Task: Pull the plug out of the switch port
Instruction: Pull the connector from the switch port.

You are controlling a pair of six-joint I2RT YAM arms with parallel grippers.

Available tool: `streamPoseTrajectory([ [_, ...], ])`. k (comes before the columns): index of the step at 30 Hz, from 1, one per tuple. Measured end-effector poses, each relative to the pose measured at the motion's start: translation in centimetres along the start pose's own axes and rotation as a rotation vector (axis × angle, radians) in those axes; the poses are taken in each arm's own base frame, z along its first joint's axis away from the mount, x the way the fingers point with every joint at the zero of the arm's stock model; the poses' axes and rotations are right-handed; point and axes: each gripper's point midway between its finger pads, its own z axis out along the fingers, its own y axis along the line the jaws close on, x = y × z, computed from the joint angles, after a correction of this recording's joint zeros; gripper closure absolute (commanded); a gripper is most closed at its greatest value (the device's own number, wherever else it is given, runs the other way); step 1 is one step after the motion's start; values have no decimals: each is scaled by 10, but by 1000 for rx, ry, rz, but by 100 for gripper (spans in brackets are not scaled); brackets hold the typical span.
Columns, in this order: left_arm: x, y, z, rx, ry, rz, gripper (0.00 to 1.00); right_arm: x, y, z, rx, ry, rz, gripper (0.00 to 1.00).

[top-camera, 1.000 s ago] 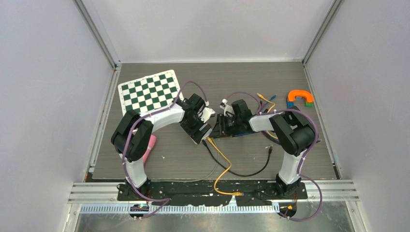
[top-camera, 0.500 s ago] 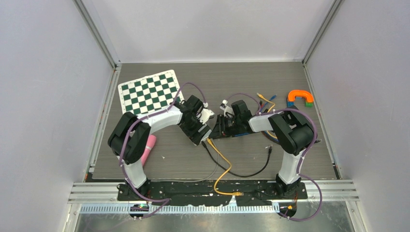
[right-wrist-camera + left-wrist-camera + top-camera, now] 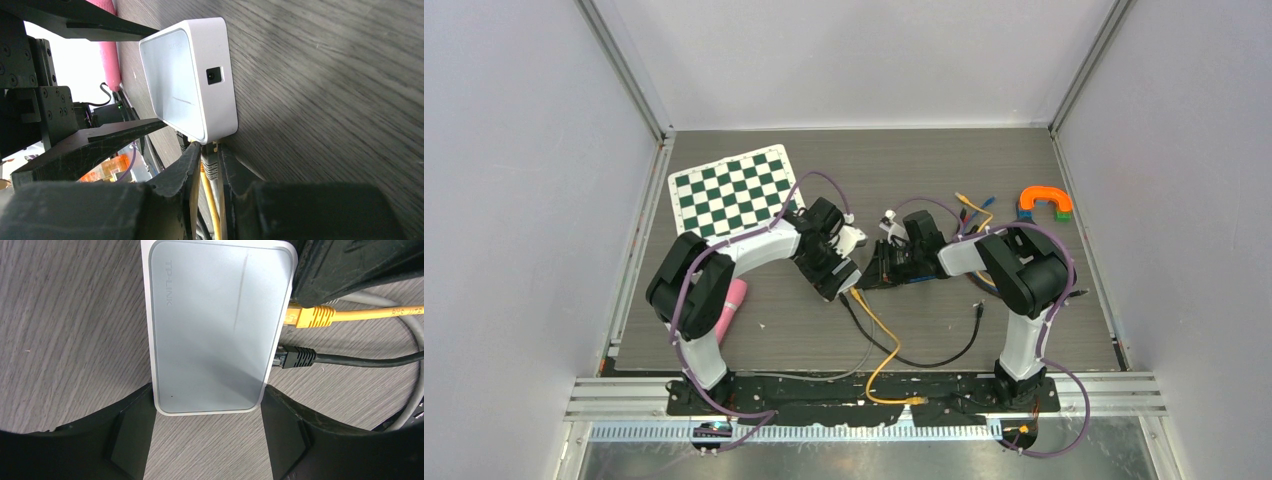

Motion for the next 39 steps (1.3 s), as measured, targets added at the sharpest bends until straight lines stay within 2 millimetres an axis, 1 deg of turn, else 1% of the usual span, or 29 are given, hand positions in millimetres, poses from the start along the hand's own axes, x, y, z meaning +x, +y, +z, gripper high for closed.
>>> streamPoseTrajectory([
  [2, 0, 0, 0, 0, 1, -1, 53, 0, 0, 0, 0, -1, 5, 73],
  [8, 1, 0, 0, -1, 3, -1, 54, 1, 1, 3, 4, -1, 30, 71],
  [14, 4, 1, -1, -6, 17, -6, 56, 2, 3, 6, 7, -3, 47, 64],
  [16, 5, 1, -1, -6, 18, -8, 56, 2, 4, 7, 9, -8, 51, 63],
  [18, 5, 1, -1, -6, 19, -9, 57, 1, 5, 7, 11, -19, 57, 65],
  [20, 5, 1, -1, -6, 19, -9, 57, 1, 5, 7, 15, -34, 57, 71],
  [22, 5, 1, -1, -6, 19, -9, 57, 2, 4, 7, 18, -47, 63, 82],
  [23, 5, 1, -1, -7, 19, -10, 57, 2, 3, 7, 18, -51, 63, 83],
  [24, 5, 2, -1, -7, 19, -10, 57, 2, 2, 7, 21, -54, 65, 88],
  [26, 5, 2, -2, -9, 20, -9, 57, 3, 1, 7, 22, -56, 66, 92],
  [29, 6, 2, -2, -11, 21, -9, 57, 3, 1, 7, 19, -59, 58, 94],
  [31, 6, 3, -2, -13, 21, -10, 57, 3, 1, 6, 17, -64, 49, 90],
  [32, 6, 3, -2, -13, 21, -10, 57, 3, 1, 6, 18, -67, 45, 84],
  [34, 6, 3, -2, -13, 21, -10, 57, 3, 1, 6, 18, -72, 38, 79],
  [36, 6, 2, -2, -13, 20, -11, 58, 3, 1, 6, 17, -77, 36, 74],
  [39, 6, 2, -2, -12, 21, -13, 58, 2, 2, 7, 14, -84, 44, 70],
])
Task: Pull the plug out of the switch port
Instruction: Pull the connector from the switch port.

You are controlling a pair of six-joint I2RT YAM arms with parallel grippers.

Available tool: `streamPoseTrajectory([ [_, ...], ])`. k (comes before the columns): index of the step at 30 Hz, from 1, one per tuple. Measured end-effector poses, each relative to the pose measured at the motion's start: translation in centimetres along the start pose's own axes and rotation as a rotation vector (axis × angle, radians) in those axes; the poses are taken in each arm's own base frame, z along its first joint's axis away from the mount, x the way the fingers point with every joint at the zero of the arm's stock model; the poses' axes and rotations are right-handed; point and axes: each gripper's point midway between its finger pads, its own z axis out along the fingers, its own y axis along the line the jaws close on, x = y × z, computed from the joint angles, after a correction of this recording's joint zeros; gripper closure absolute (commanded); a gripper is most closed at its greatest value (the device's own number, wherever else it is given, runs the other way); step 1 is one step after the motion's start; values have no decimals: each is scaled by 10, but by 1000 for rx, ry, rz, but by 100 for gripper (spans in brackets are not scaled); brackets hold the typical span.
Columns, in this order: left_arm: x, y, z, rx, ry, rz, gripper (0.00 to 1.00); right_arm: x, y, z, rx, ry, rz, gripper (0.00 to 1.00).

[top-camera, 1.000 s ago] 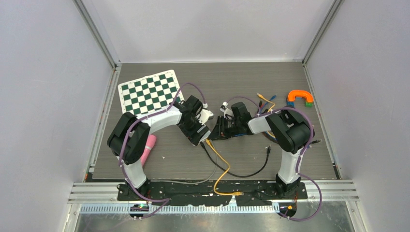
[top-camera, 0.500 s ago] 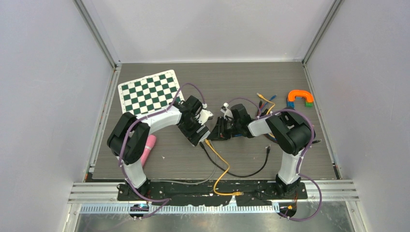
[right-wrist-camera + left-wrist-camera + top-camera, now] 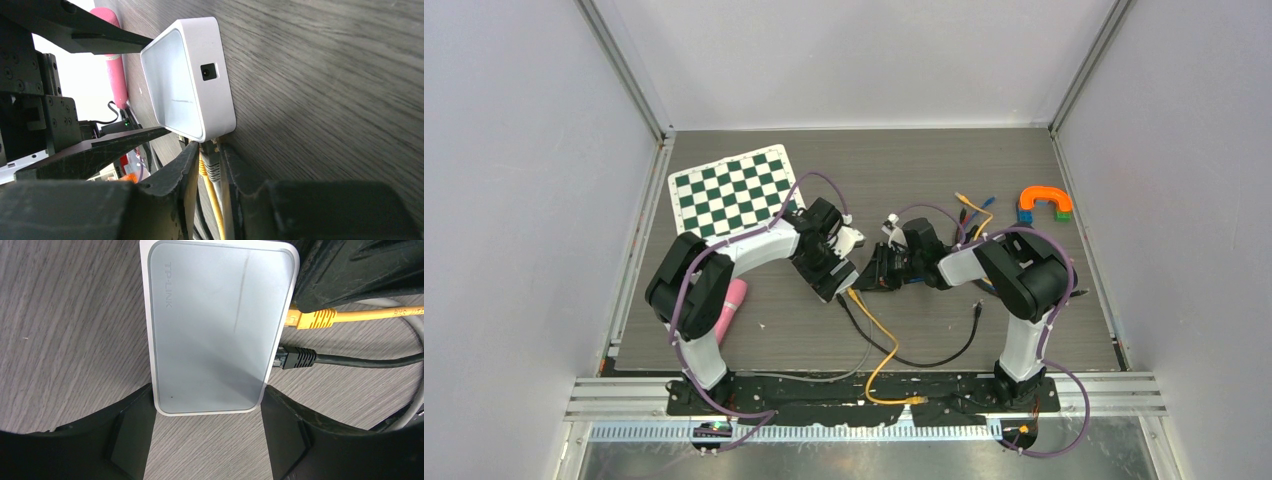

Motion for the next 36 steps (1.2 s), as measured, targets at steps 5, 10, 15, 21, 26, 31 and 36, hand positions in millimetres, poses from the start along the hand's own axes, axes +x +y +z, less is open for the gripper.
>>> streamPoseTrajectory([
  [5, 0, 0, 0, 1, 0, -1, 58, 0, 1, 0, -2, -2, 27, 69],
  [10, 0, -1, 0, 3, -1, -1, 59, 0, 1, 0, 3, -3, 33, 81],
  [15, 0, -1, 0, 2, -2, 0, 59, 0, -2, 0, 10, -3, -1, 94],
  [21, 0, 0, 0, 1, -4, -1, 60, 0, -2, -1, 8, -1, -59, 95],
  [26, 0, -1, 0, 3, -4, -8, 62, 1, -1, -3, 12, 5, -109, 95],
  [31, 0, -2, -1, 6, -5, -28, 63, 4, -2, -6, 22, 20, -142, 95],
  [36, 0, -2, -1, 11, -7, -39, 64, 3, -3, -8, 45, 23, -168, 95],
])
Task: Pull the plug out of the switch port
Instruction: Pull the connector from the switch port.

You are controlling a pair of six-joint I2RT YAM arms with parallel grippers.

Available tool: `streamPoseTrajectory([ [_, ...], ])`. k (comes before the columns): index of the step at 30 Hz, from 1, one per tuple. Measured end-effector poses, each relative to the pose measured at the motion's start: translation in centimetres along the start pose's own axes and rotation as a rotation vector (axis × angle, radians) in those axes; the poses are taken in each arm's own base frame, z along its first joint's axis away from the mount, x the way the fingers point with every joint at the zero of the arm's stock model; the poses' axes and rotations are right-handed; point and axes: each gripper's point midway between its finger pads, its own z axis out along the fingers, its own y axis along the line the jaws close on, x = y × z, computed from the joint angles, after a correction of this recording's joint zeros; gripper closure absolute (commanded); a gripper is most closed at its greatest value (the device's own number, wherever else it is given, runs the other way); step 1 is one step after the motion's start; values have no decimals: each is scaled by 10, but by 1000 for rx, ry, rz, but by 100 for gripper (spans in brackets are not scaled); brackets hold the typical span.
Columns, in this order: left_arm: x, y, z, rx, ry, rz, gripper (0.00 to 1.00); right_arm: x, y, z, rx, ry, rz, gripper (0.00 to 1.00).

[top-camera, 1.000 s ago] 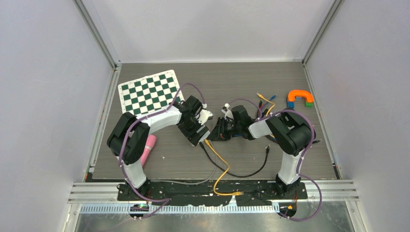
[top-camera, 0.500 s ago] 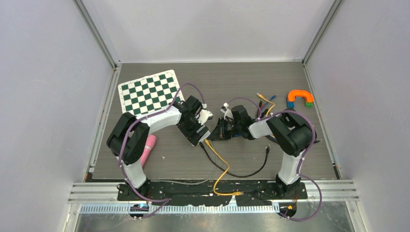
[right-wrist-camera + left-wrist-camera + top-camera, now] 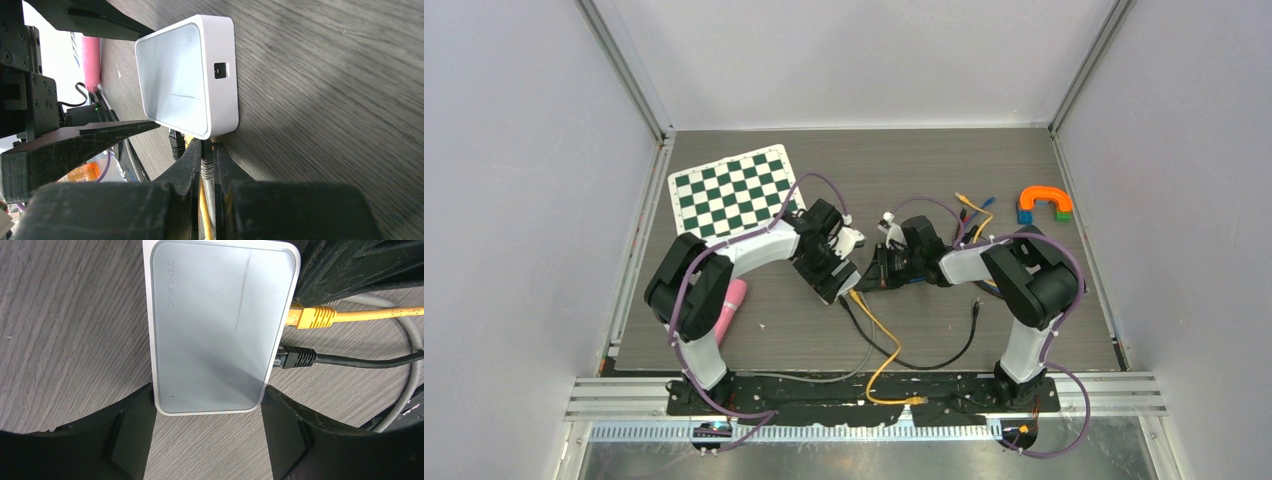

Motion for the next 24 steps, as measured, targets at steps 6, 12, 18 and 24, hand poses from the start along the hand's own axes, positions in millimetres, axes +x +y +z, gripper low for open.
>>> streamPoseTrajectory([
  [6, 0, 0, 0, 0, -1, -14, 66, 0, -1, 0, 29, 5, -22, 95],
  [12, 1, -1, 0, 5, 3, -26, 66, 2, 3, -1, -3, -12, -20, 95],
  [18, 2, -1, -1, 8, 7, -27, 67, 3, 2, -1, -5, -38, 15, 95],
  [24, 3, 0, -1, 7, 7, -57, 67, 13, 1, -7, -43, -76, 81, 95],
])
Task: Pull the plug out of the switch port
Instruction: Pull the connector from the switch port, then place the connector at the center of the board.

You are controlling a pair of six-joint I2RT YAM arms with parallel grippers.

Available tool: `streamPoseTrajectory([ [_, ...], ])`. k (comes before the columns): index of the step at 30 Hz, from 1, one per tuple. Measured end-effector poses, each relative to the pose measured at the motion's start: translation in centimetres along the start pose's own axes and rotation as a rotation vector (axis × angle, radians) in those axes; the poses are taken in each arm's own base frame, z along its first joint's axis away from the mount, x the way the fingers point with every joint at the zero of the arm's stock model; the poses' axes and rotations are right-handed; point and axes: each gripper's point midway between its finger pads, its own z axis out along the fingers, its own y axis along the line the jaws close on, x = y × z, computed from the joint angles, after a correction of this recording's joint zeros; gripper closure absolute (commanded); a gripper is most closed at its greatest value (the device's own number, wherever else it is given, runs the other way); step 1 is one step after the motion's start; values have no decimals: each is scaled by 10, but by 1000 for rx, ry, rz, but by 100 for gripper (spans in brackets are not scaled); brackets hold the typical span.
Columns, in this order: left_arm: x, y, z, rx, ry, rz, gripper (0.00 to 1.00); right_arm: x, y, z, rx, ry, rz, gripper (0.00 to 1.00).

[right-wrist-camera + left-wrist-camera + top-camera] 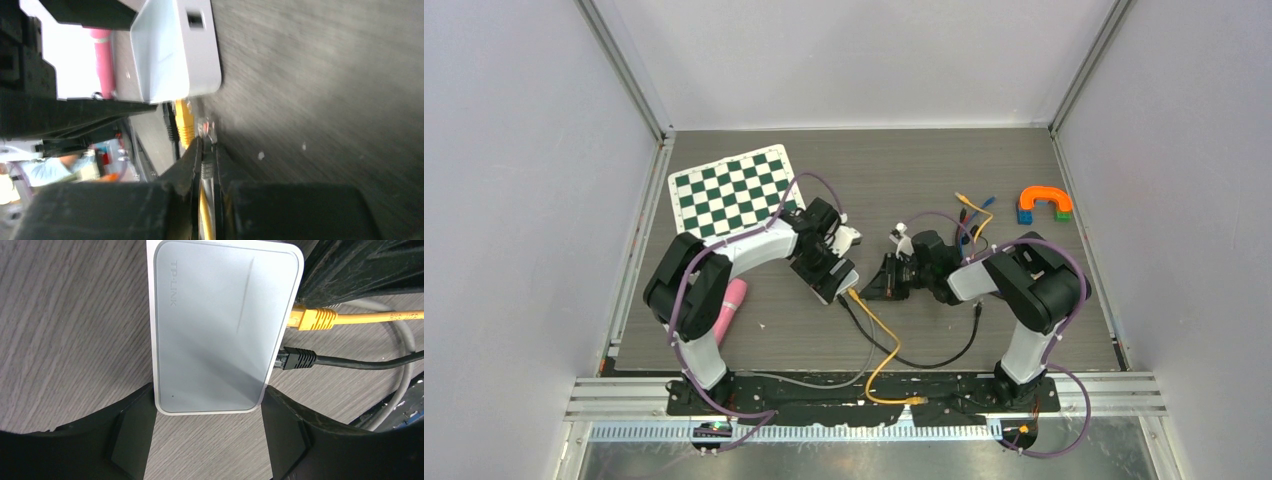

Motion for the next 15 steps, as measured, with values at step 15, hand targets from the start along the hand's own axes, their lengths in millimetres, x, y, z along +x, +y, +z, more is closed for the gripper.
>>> streamPoseTrajectory([
  [15, 6, 19, -4, -52, -3, -43, 66, 5, -12, -18, 139, 22, -33, 95],
])
